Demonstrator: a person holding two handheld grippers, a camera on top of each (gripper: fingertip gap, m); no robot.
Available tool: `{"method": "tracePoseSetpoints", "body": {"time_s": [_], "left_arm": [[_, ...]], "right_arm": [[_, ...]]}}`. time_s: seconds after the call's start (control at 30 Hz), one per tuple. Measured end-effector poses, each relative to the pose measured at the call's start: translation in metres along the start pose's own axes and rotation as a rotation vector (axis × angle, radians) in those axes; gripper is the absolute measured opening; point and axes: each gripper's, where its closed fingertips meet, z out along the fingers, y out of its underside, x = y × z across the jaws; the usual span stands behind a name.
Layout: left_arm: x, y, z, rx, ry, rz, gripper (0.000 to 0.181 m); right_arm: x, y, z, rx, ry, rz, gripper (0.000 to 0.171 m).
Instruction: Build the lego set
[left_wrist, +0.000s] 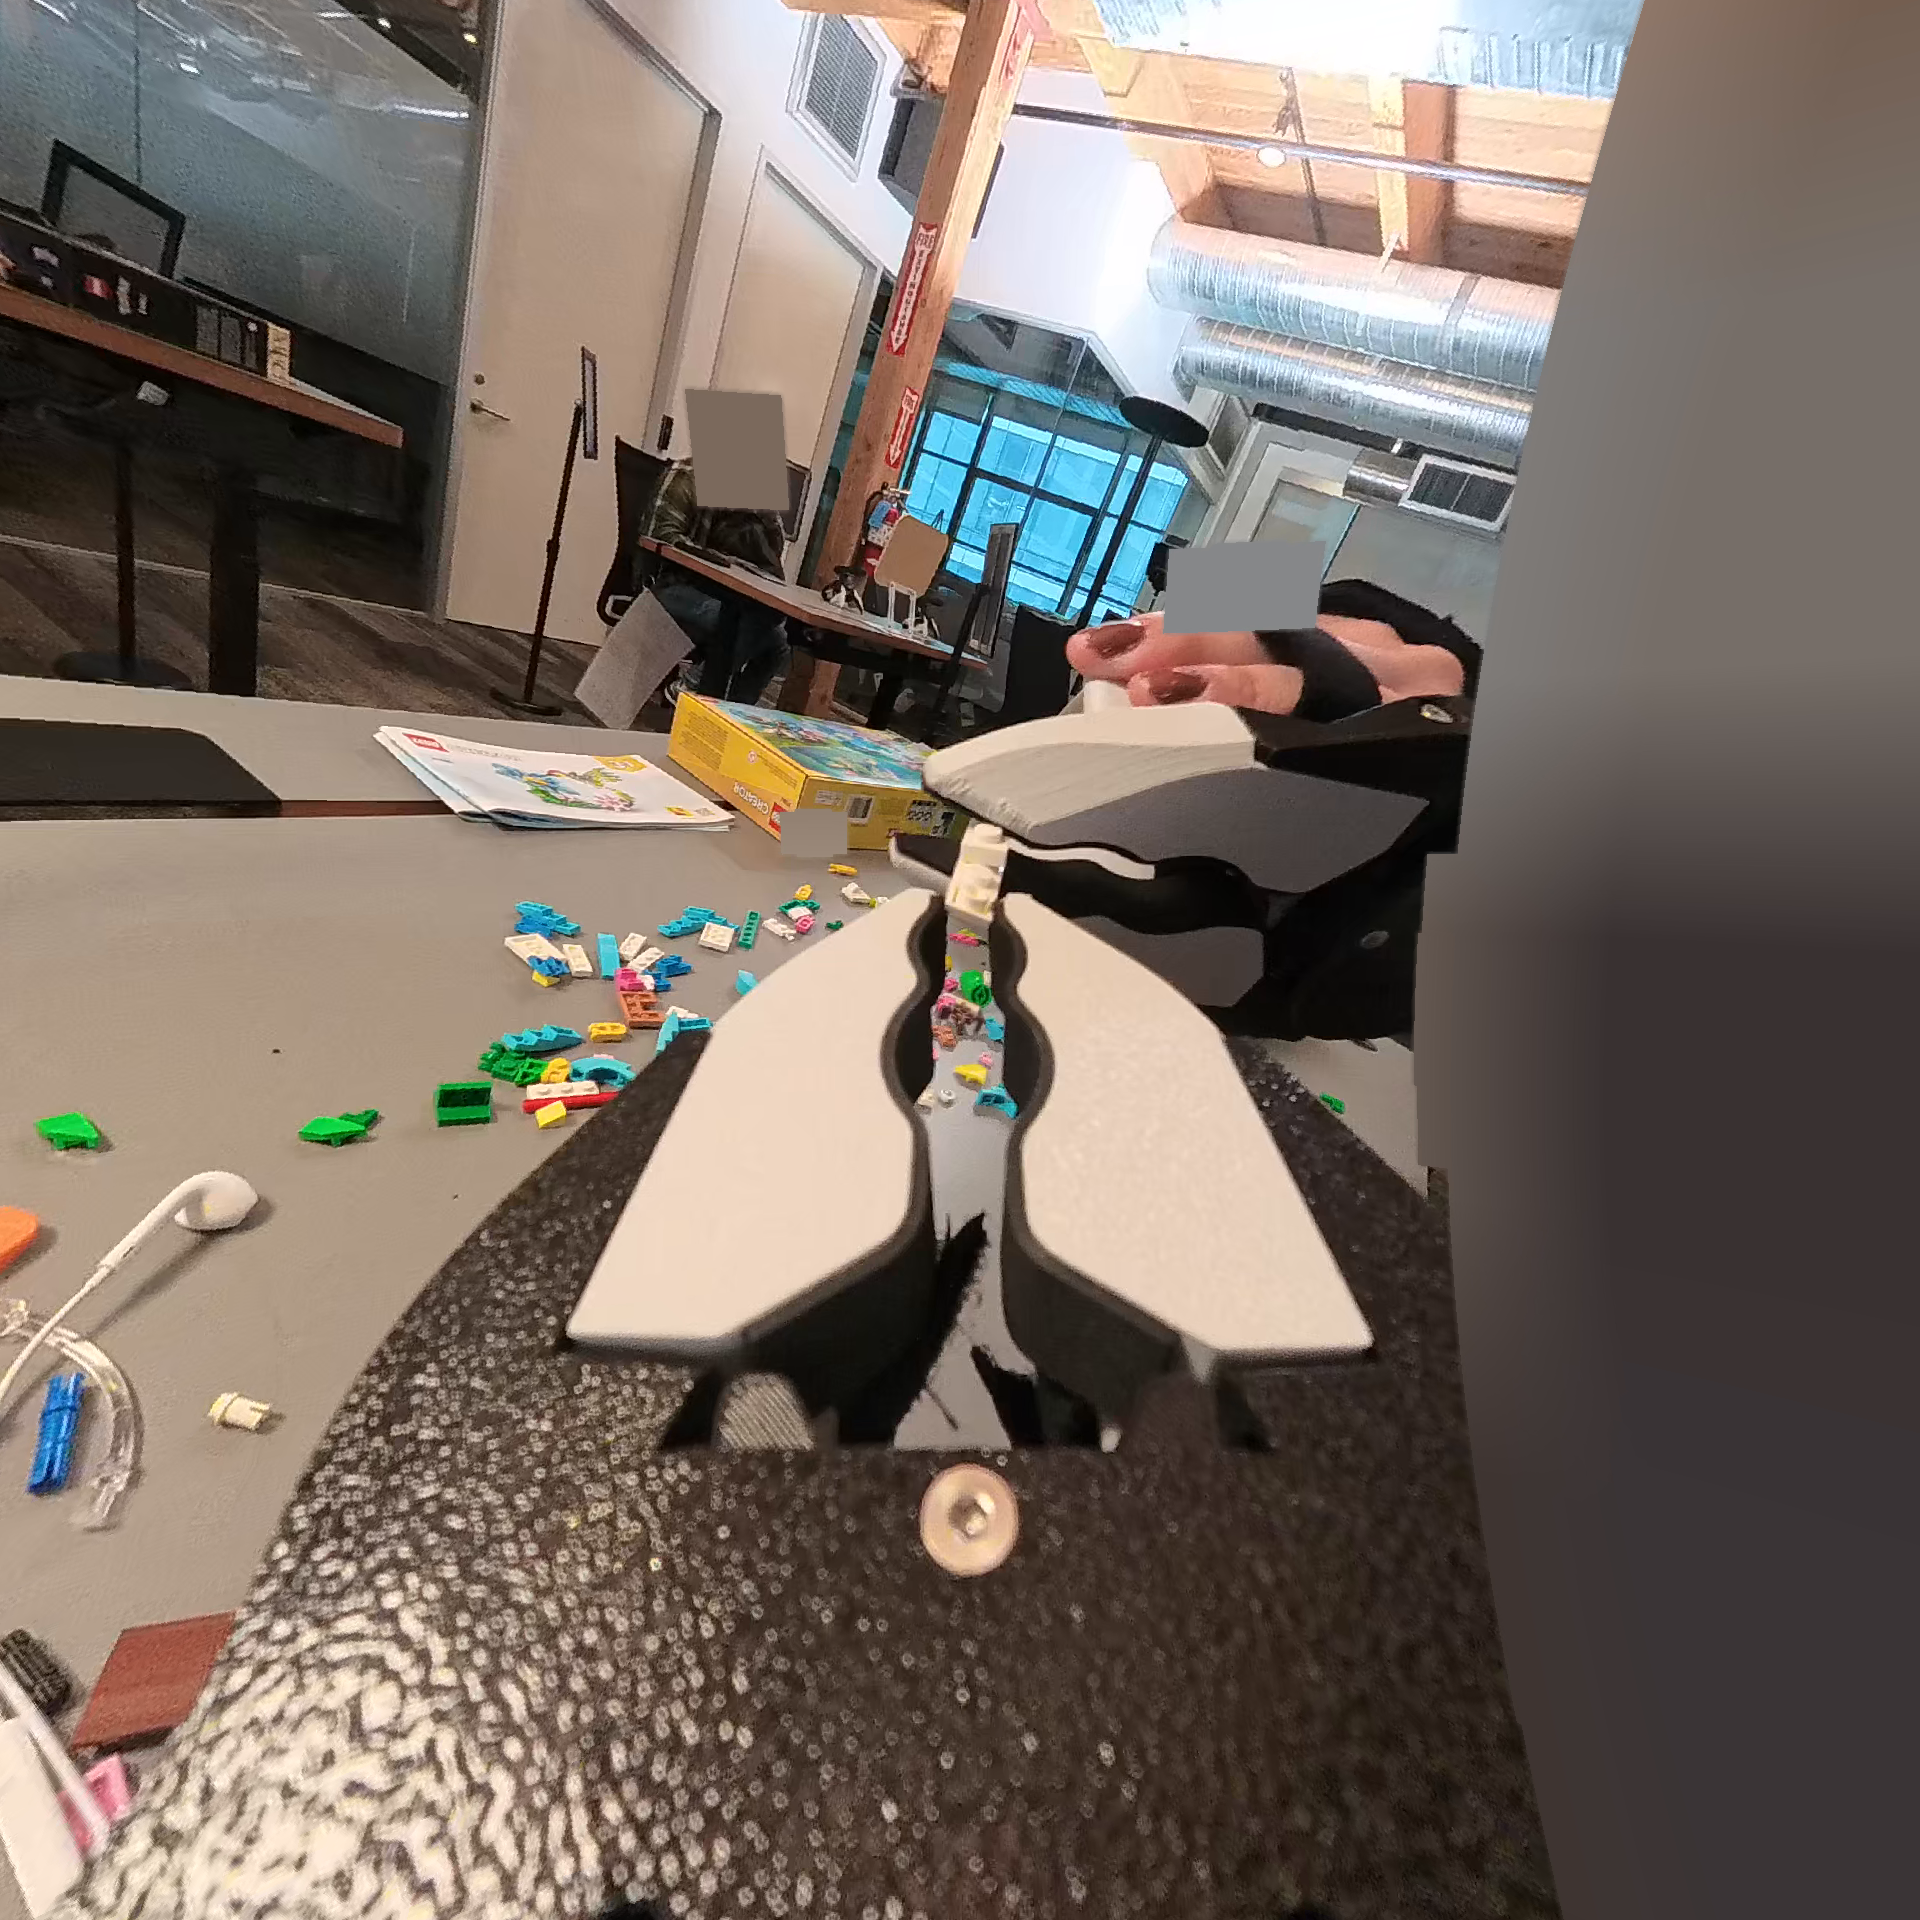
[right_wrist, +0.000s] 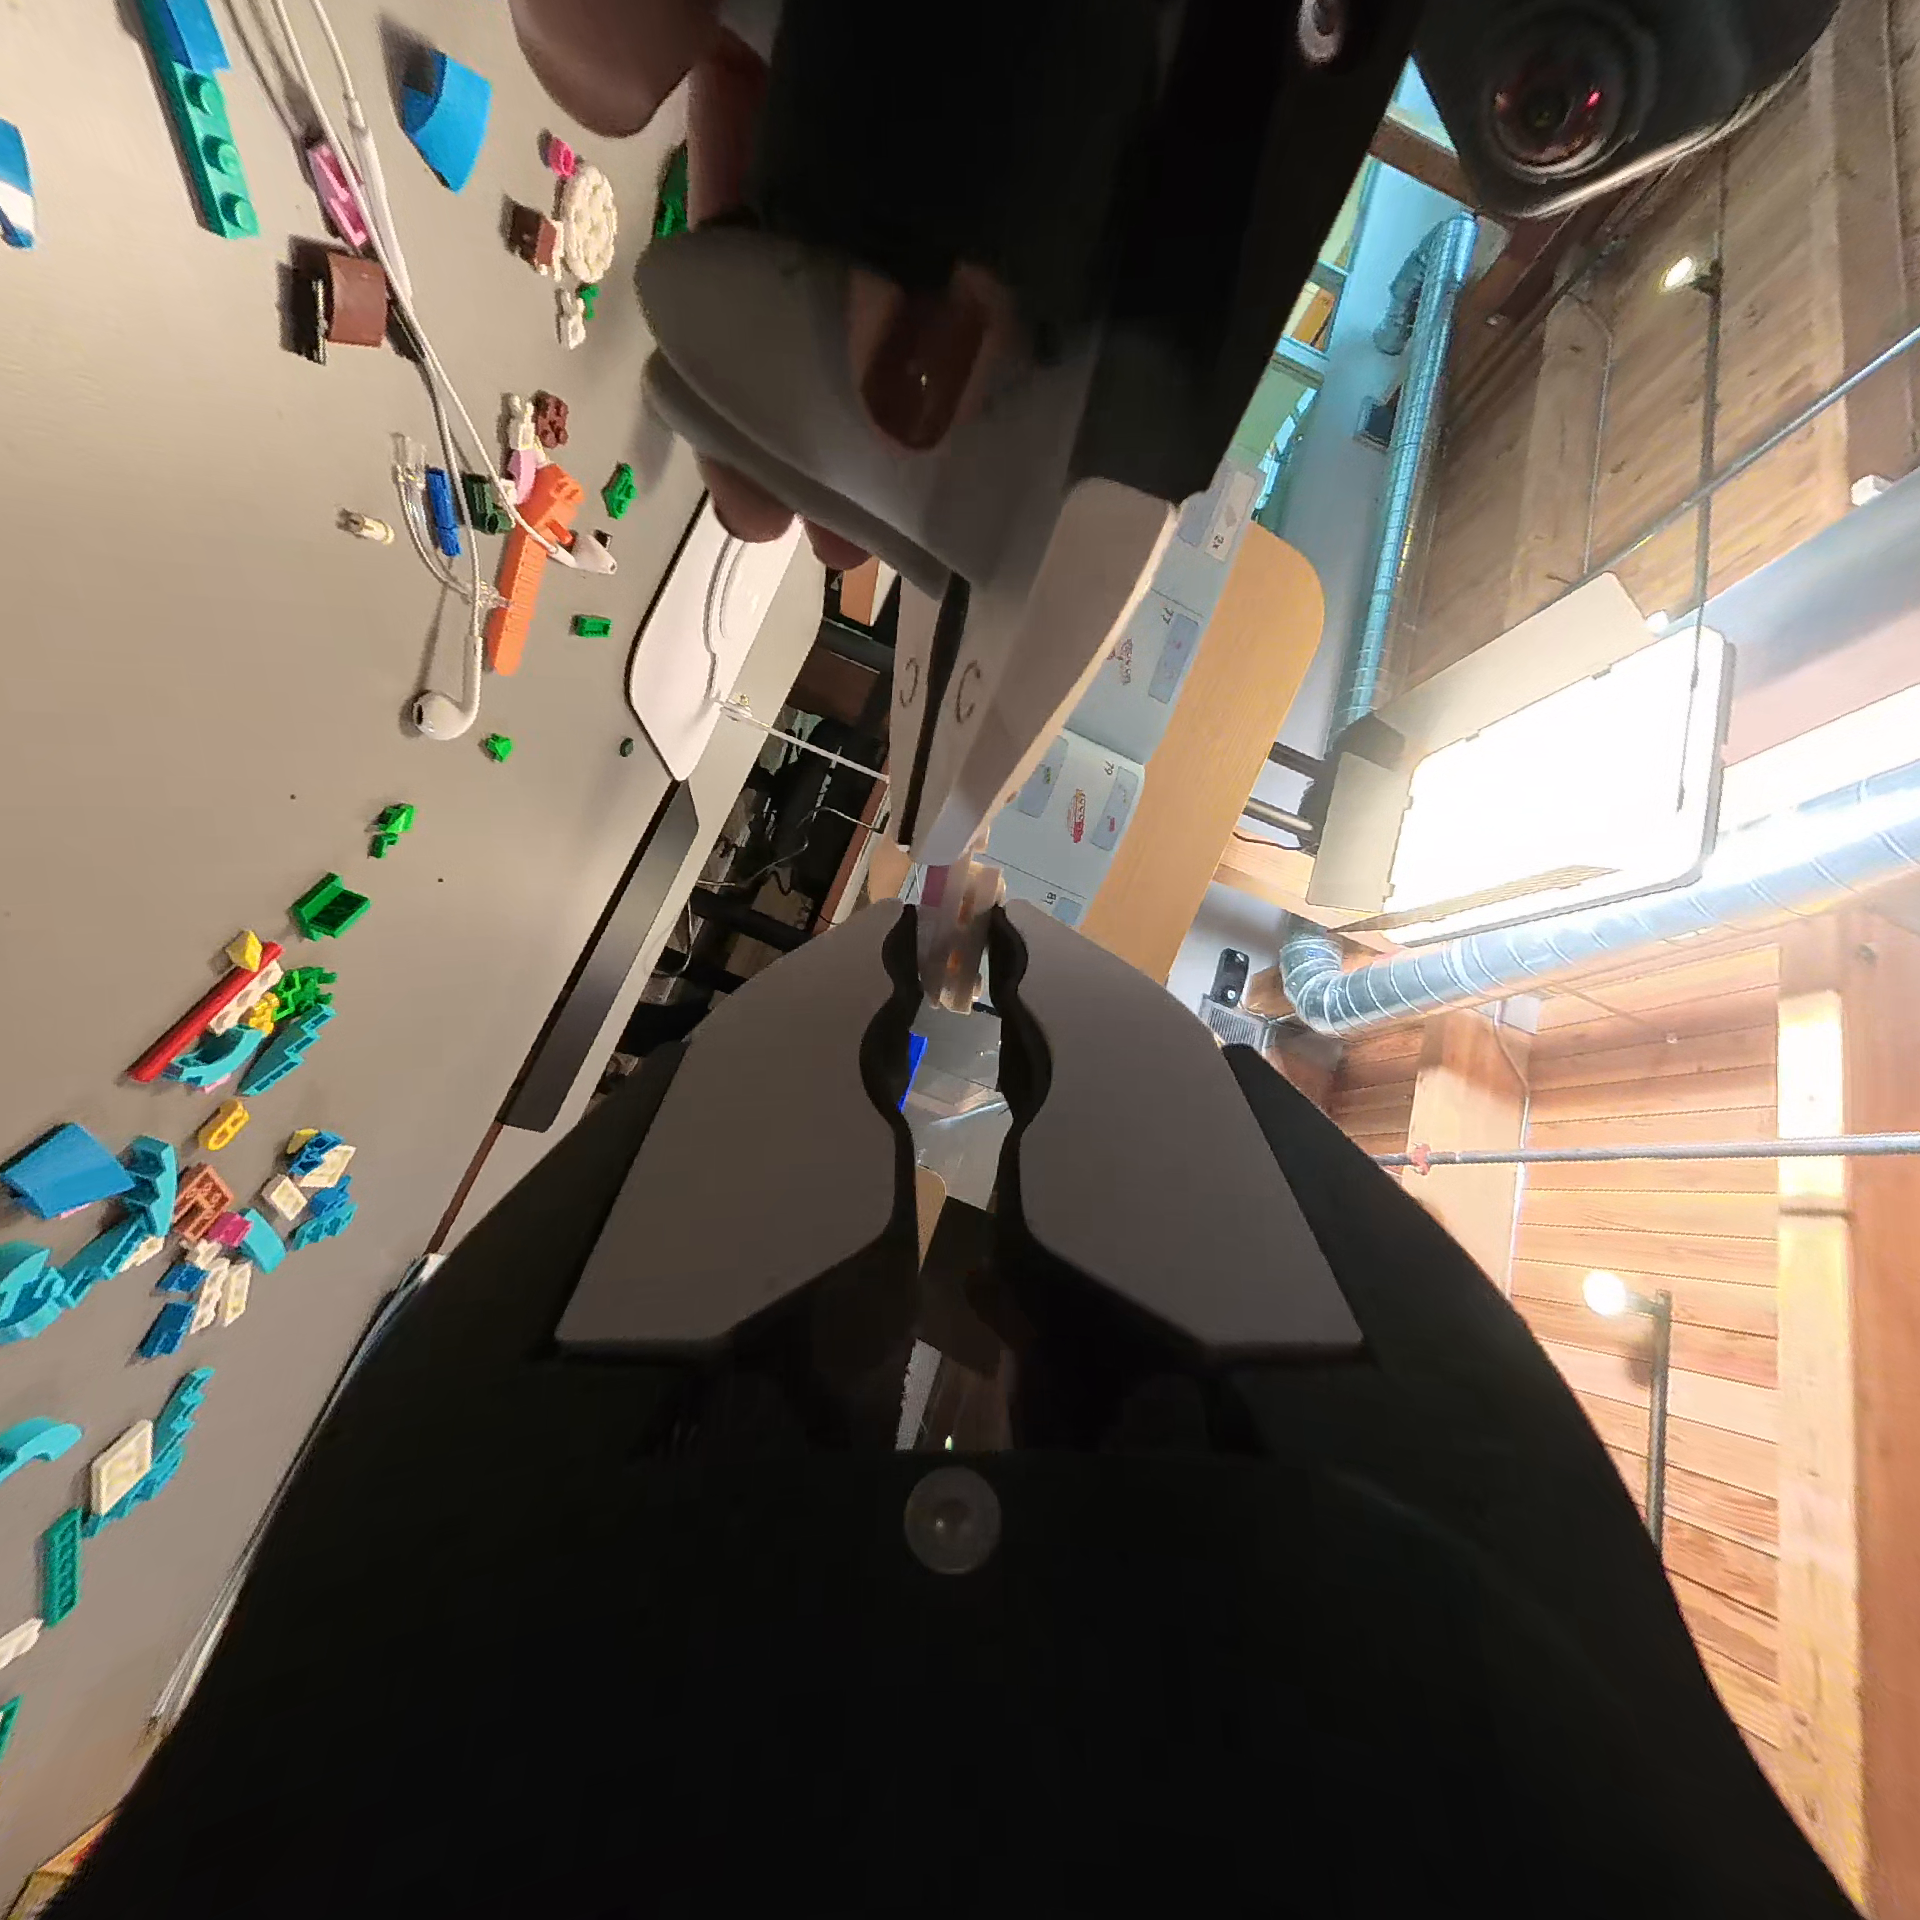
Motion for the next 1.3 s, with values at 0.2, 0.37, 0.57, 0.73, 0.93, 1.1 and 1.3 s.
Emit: {"method": "tracePoseSetpoints", "body": {"time_s": [0.2,0.37,0.57,0.73,0.93,1.1,1.3], "left_arm": [[-0.001,-0.003,-0.003,0.005,-0.012,0.015,0.008],[-0.001,-0.007,-0.006,0.019,-0.018,0.03,0.008],[-0.001,-0.012,-0.009,0.037,-0.03,0.043,0.008],[-0.001,-0.014,-0.011,0.044,-0.033,0.047,0.008],[-0.004,-0.013,-0.011,0.039,-0.041,0.032,0.008],[-0.005,-0.011,-0.01,0.03,-0.049,0.019,0.008],[-0.007,-0.011,-0.011,-0.012,-0.166,0.328,0.03]], "right_arm": [[0.003,-0.002,0.002,0.008,0.012,-0.005,0.011],[0.008,-0.004,0.004,0.013,0.036,-0.027,0.011],[0.014,-0.006,0.006,0.017,0.082,-0.07,0.012],[0.017,-0.007,0.008,0.029,0.094,-0.069,0.012],[0.015,-0.008,0.01,0.039,0.096,-0.06,0.012],[0.012,-0.007,0.011,0.041,0.087,-0.092,0.012],[0.0,-0.006,0.006,0.117,-0.17,0.205,0.011]]}}
